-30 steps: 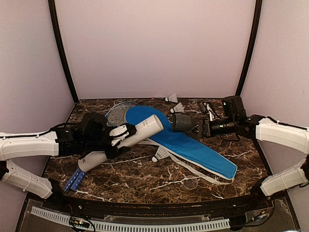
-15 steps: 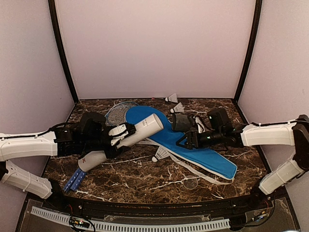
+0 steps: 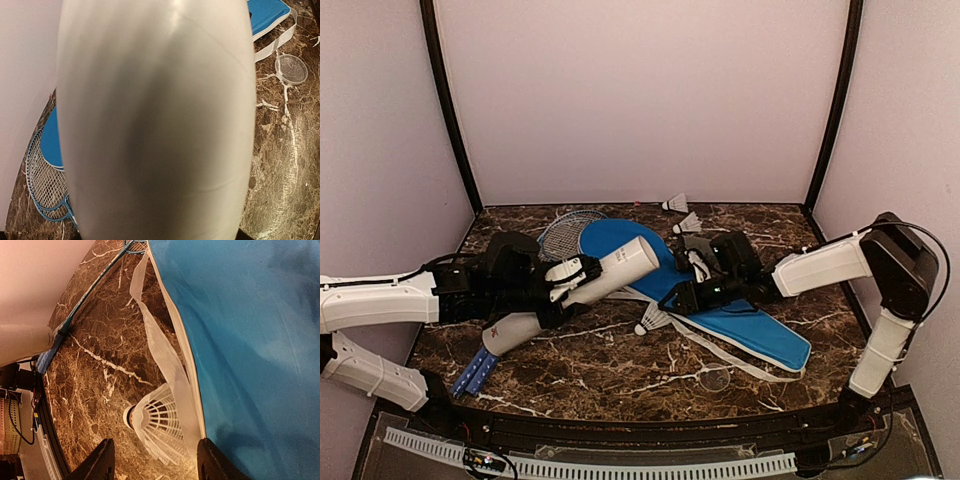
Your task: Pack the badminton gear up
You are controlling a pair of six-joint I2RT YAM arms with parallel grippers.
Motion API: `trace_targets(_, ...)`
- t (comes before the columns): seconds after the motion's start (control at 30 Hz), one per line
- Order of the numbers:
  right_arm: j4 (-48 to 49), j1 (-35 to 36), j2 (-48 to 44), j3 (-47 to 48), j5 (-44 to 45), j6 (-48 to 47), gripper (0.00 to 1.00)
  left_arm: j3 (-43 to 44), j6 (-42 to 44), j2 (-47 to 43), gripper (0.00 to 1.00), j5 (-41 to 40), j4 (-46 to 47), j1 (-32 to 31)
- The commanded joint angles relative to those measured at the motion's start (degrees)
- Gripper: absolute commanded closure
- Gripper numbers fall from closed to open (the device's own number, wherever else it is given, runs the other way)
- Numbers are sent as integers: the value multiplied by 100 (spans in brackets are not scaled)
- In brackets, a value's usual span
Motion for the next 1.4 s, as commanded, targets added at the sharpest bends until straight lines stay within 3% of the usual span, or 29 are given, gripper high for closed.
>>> trace_targets(0.0, 399, 49, 293, 343, -83, -147, 44, 134, 25, -130, 42, 59, 56, 12)
trace_targets(1.1, 979, 416, 356, -18, -83, -147, 44, 164, 20, 11, 42, 130, 41, 12)
trace_targets(1.37, 1071, 404, -65, -229, -83, -147, 44, 115, -27, -99, 42, 62, 92, 12)
